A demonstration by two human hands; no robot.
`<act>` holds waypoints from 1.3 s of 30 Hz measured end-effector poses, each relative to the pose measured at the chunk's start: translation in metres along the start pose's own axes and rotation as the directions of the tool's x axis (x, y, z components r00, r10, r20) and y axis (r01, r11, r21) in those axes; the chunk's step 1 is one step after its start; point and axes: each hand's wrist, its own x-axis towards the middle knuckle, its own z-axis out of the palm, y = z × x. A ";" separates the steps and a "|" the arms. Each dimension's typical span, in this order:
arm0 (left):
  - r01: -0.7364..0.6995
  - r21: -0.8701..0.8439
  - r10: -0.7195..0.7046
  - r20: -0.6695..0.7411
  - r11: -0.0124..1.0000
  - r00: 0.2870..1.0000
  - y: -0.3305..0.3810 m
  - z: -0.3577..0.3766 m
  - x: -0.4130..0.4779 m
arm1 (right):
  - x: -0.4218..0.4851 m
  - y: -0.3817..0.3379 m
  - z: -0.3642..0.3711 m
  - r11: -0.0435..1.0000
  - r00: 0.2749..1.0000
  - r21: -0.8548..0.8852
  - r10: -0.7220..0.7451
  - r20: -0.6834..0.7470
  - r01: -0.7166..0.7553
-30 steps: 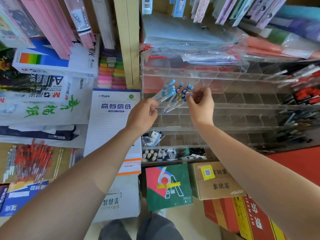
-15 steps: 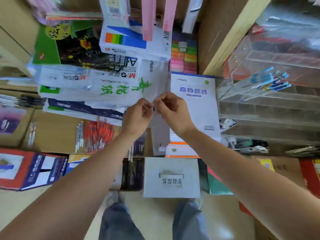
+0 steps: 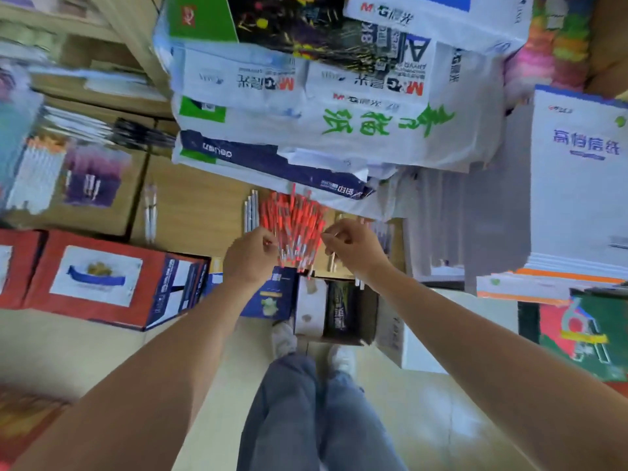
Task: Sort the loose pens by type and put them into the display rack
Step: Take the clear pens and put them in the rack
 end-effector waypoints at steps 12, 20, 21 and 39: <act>0.198 0.000 -0.197 -0.068 0.980 0.978 -0.086 0.046 0.063 | 0.074 0.040 0.086 0.992 0.990 -0.116 -0.036 0.137 0.053; 0.211 0.055 -0.199 -0.173 0.976 0.965 -0.095 0.070 0.097 | 0.102 0.061 0.106 0.978 0.985 -0.169 -0.097 0.141 0.120; 0.205 0.074 -0.188 -0.184 0.976 0.965 -0.096 0.072 0.100 | 0.103 0.063 0.107 0.978 0.985 -0.178 -0.084 0.149 0.110; 0.127 0.345 -0.108 -0.073 0.930 0.991 -0.105 0.060 0.142 | 0.112 0.064 0.111 0.990 0.995 -0.142 0.028 0.092 -0.015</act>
